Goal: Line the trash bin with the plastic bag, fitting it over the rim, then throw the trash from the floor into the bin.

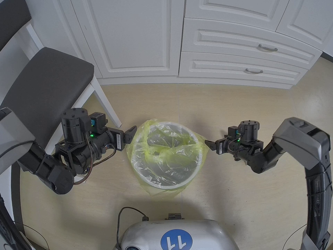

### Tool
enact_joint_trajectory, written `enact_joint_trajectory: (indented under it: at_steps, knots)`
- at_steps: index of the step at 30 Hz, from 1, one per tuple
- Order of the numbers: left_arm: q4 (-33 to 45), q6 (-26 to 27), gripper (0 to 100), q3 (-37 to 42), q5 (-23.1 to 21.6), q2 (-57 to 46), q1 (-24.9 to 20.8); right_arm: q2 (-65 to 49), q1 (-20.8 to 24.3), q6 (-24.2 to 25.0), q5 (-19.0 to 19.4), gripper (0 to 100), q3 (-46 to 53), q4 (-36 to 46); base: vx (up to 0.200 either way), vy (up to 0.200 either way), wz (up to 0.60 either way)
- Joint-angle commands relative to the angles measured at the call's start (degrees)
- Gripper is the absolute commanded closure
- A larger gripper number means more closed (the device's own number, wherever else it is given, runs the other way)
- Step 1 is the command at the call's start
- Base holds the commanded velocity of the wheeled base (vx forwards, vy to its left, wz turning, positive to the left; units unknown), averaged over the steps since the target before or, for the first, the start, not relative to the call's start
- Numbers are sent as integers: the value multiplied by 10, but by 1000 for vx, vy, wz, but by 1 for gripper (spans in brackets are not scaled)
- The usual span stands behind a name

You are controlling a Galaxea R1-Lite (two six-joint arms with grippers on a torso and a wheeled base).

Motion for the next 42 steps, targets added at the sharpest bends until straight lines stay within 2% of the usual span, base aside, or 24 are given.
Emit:
enact_joint_trajectory:
  at_steps: [1, 8, 9, 12, 14, 15, 16, 18, 21, 23, 24, 25, 27, 29, 32, 42]
  knots:
    - [-66, -12, 0, 69, 6, -14, 6, -134, -35, 11, 74, 0, 88, 3, 0, 0, 0]
    - [-143, -21, 0, 155, 5, -54, 25, -199, -23, 23, 73, 0, 124, 6, 0, 0, 0]
    - [-155, -20, 0, 166, 6, -57, 29, -213, -13, 24, 70, 100, 137, 5, 0, 0, 0]
    - [-191, -18, 0, 188, 11, -67, 41, -257, 8, 44, 64, 100, 180, 4, 0, 0, 0]
    - [-212, -17, 0, 210, 14, -84, 49, -267, 17, 58, 63, 100, 180, 8, 0, 0, 0]
    - [-216, -17, 0, 220, 12, -89, 52, -276, 49, 80, 57, 100, 150, 41, 0, 0, 0]
    - [-216, -17, 0, 220, 12, -89, 52, -276, 49, 80, 57, 100, 150, 41, 0, 0, 0]
    - [-219, -20, 0, 249, 12, -91, 53, -286, 103, 81, 14, 100, 39, 213, 0, 0, 0]
    - [-240, -34, 0, 269, 12, -91, 63, -269, 149, 85, -39, 100, -73, 372, 0, 0, 0]
    - [-273, -44, 0, 272, 7, -93, 91, -226, 171, 86, -60, 100, -144, 434, 0, 0, 0]
    - [-274, -44, 0, 272, 7, -93, 94, -222, 172, 86, -61, 100, -148, 436, 0, 0, 0]
    - [-276, -41, 0, 280, -3, -104, 116, -188, 192, 86, -77, 100, -185, 451, 0, 0, 0]
    - [-274, -44, 0, 296, -20, -120, 118, -165, 200, 85, -90, 100, -201, 455, 0, 0, 0]
    - [-274, -48, 0, 337, -78, -136, 126, -122, 215, 85, -99, 100, -219, 450, 0, 0, 0]
    - [-274, -47, 0, 352, -116, -140, 138, -80, 223, 87, -99, 100, -246, 450, 0, 0, 0]
    - [-274, -46, 0, 356, -125, -113, 135, 2, 239, 90, -105, 100, -324, 462, 0, 0, 0]
